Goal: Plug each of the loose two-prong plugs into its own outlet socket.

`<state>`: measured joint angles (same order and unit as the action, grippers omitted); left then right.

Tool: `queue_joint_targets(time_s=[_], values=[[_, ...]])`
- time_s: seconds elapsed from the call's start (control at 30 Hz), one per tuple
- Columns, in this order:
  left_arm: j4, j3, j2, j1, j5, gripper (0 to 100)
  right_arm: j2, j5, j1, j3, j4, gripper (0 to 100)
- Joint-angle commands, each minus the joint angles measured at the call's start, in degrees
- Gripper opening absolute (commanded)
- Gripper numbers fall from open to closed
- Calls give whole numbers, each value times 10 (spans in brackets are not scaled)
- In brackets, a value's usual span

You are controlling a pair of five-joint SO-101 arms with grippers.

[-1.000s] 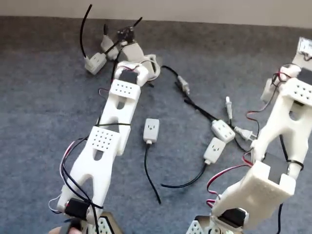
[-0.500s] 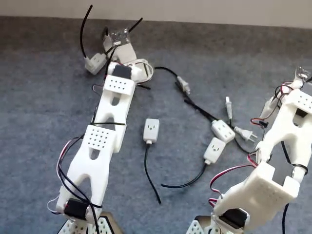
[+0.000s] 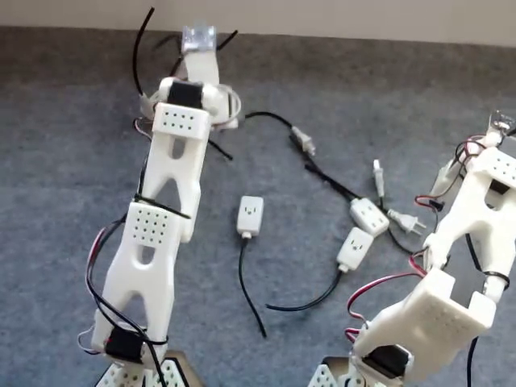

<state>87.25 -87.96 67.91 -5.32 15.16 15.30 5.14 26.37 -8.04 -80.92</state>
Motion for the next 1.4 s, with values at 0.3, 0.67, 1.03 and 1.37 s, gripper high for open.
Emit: queue_joint_targets(time_s=[0.3, 0.67, 1.03, 1.37], values=[[-342, -2, 182, 16, 70, 252, 31, -2, 1, -7, 0, 226], [-34, -2, 78, 10, -91, 252, 97, -2, 0, -11, 17, 227], [39, -3, 32, -37, -212, 252, 97, -2, 6, -11, 20, 227], [-126, -3, 33, 46, 84, 252, 97, -2, -5, -68, 15, 227]])
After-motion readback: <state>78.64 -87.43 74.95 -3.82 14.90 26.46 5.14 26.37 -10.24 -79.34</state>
